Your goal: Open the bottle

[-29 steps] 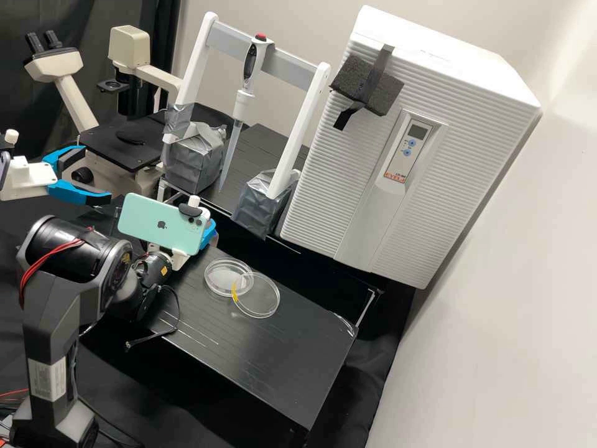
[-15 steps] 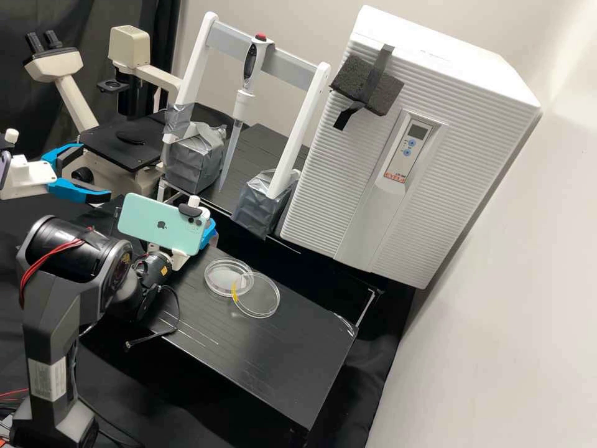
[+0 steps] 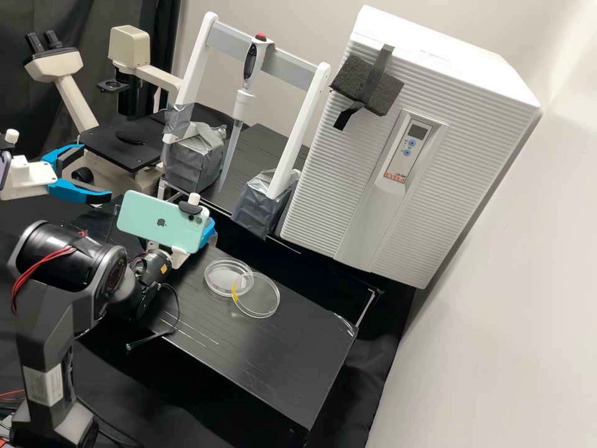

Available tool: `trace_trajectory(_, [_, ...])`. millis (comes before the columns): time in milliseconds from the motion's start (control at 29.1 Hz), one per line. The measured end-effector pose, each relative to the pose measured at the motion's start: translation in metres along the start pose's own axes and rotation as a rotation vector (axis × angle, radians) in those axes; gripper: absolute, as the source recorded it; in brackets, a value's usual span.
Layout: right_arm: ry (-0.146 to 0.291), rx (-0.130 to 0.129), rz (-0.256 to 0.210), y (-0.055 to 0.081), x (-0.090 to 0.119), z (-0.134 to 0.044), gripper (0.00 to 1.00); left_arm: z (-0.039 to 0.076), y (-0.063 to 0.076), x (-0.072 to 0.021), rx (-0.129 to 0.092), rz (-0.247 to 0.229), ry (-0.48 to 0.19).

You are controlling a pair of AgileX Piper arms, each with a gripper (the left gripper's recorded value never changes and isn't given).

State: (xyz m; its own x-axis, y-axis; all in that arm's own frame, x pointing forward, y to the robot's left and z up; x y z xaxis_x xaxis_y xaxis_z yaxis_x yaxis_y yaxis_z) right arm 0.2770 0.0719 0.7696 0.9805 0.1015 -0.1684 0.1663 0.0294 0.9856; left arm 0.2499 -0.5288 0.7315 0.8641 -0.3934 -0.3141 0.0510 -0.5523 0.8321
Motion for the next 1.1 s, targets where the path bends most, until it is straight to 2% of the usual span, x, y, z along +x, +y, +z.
trace_trajectory(1101, [0.001, 0.002, -0.001, 0.0039, 0.0045, -0.0043, 0.0, -0.0015, 0.0004, 0.0, -0.002, 0.004, 0.017])
